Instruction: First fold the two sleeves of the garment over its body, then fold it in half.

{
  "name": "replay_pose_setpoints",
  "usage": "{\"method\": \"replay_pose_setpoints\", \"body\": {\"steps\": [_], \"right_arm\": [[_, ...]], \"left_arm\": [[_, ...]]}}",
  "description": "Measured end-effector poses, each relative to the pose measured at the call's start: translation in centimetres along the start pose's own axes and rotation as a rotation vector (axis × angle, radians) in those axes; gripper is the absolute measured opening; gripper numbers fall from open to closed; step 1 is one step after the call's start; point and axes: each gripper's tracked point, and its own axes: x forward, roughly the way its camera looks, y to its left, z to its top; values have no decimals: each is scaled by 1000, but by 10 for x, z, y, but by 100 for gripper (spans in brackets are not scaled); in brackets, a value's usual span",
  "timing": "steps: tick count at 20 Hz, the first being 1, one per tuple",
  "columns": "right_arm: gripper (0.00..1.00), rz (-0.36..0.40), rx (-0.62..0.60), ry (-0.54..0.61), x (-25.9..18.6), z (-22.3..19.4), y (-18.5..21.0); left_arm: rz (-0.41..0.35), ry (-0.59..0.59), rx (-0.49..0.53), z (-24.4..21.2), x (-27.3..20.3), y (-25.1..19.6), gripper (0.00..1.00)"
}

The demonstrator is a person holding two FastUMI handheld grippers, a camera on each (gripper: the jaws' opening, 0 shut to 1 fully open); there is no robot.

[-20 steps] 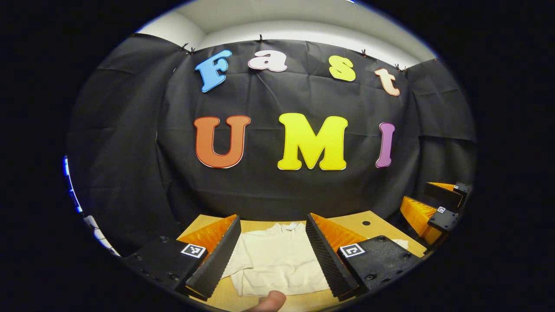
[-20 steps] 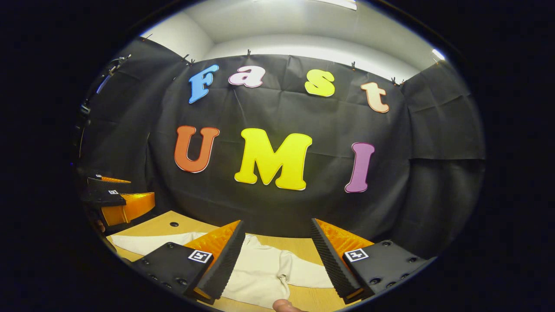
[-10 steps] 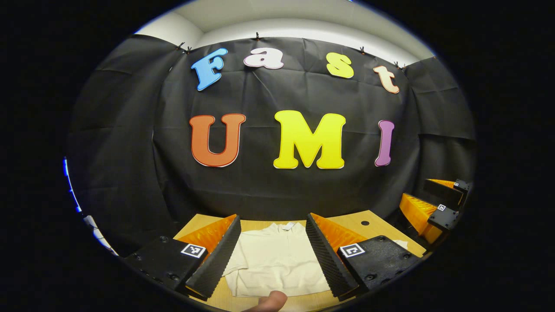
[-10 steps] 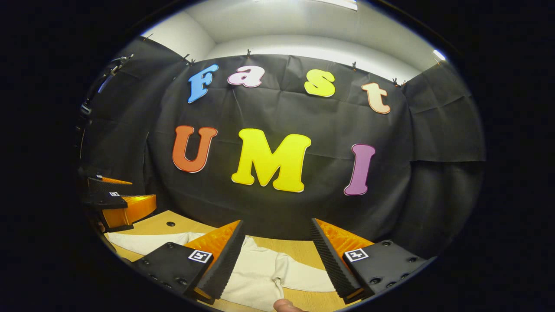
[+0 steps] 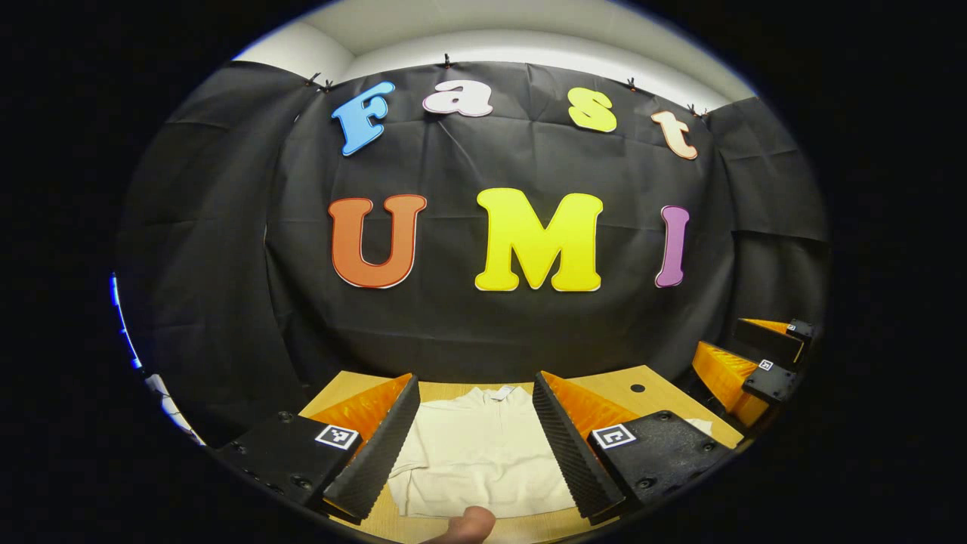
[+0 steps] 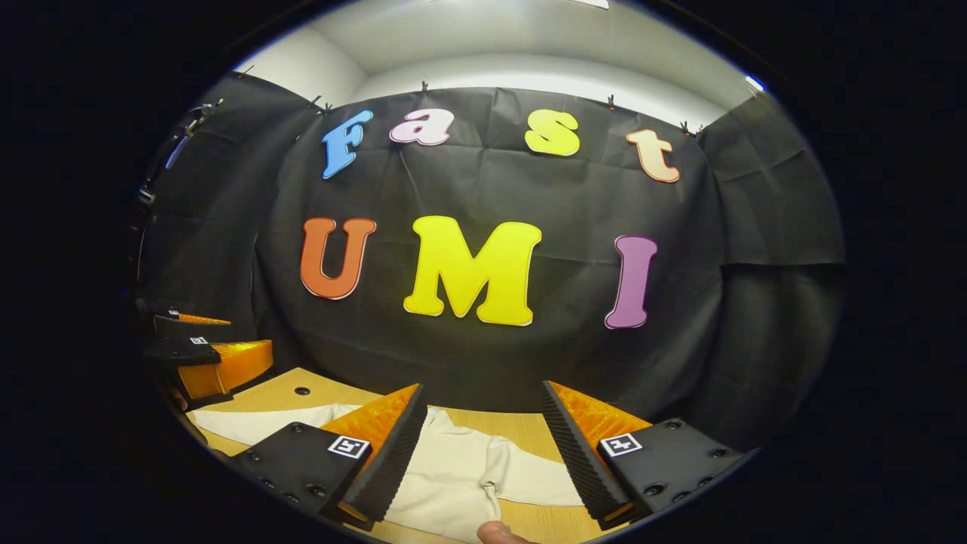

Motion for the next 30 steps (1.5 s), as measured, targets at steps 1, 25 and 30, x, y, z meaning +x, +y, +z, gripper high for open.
{"method": "replay_pose_setpoints", "body": {"steps": [1,25,30], "right_arm": [[94,-13,12,10,4,-8,-10],[95,-440,113,598,42,-332,-344],[94,-480,250,787,42,-390,-346]], "left_arm": [[1,0,0,-1,0,-3,96],[188,60,85,-27,-46,-72,96],[201,55,84,-24,-49,-58,97]]}}
